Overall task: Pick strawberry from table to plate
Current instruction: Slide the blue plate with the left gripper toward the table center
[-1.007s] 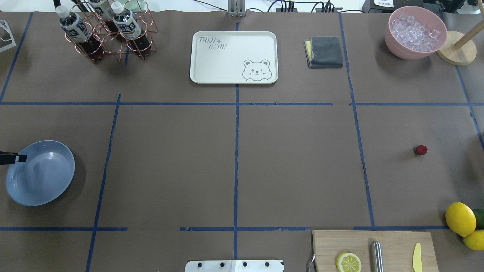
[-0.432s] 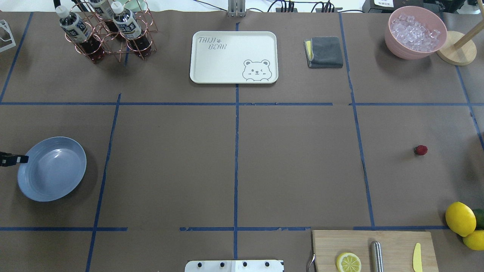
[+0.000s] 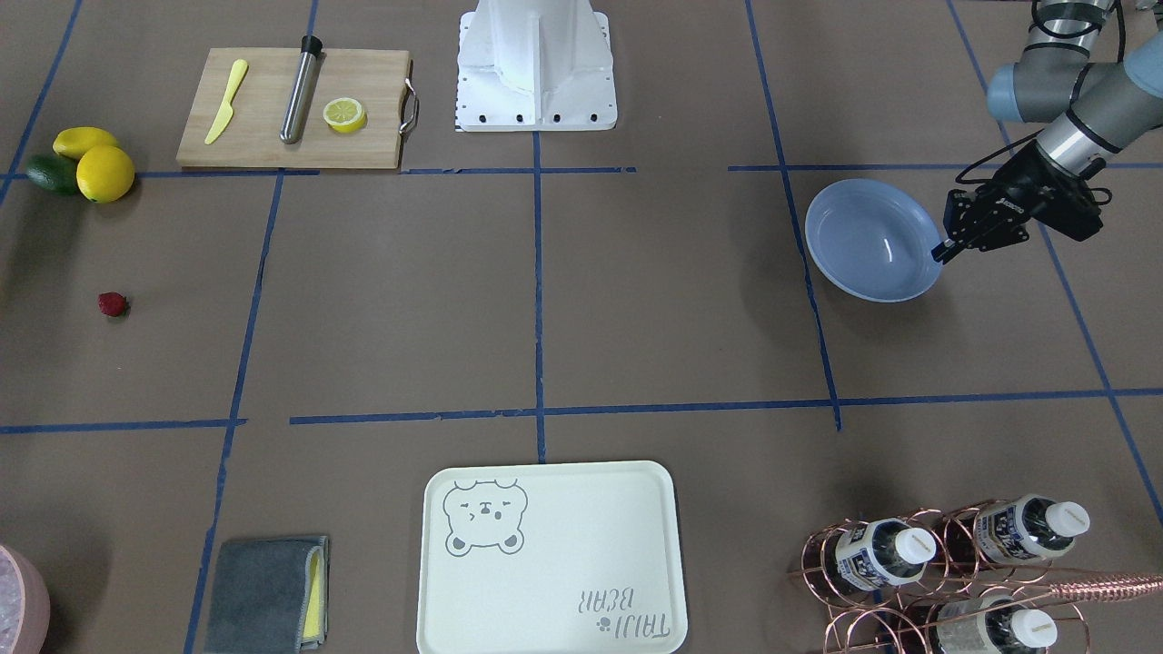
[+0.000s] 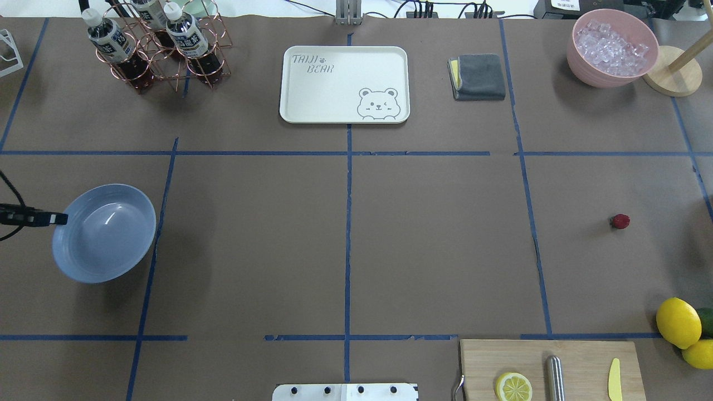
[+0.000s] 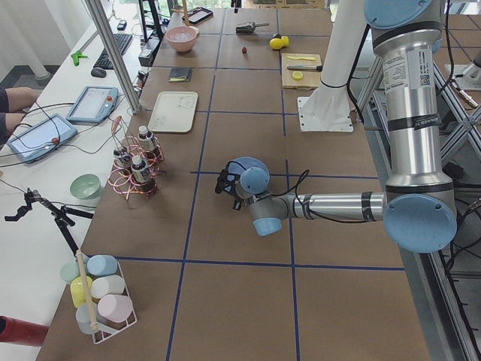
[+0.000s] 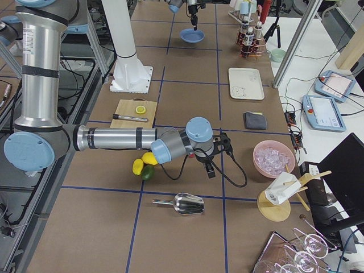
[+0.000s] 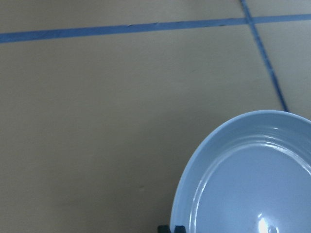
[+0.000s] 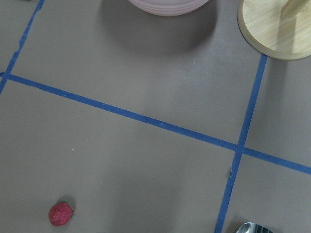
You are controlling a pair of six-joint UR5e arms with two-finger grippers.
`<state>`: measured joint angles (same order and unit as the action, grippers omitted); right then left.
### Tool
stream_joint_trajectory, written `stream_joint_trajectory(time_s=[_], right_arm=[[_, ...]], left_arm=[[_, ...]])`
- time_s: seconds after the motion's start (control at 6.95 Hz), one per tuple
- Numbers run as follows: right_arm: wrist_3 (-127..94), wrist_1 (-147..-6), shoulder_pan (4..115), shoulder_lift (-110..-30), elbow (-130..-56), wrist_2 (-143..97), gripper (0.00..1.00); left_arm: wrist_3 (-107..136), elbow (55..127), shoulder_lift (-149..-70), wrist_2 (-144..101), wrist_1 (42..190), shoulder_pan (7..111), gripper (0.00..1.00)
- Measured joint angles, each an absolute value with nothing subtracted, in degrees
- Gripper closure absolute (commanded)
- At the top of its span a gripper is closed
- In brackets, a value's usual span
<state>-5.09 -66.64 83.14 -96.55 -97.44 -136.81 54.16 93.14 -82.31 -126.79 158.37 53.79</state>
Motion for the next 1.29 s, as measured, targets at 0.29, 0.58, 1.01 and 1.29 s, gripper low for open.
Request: stream_joint_trajectory(time_s=[0.29,0.58,1.01,1.29], right_arm=[[-5.1,-66.6,83.1,-97.1,-97.5,-136.8,0.00],[-5.1,-66.6,83.1,-97.7,-97.6,-136.8,0.00],[-5.1,-66.6,83.1,-98.0,-97.4,-136.8,0.00],[-5.1,-66.6,83.1,-98.2,-97.5,-136.8,0.00]], left_arm=[[58.9,96.4,-91.0,-123.2,149.3,52.1,1.00],[65.6,95.7,-104.7,-116.1,137.0,45.5,1.00],[74.7,93.8,-117.5,-104.1,125.2,33.1,1.00],[75.9,93.1,-119.0,-100.6,124.4,29.4,1.00]])
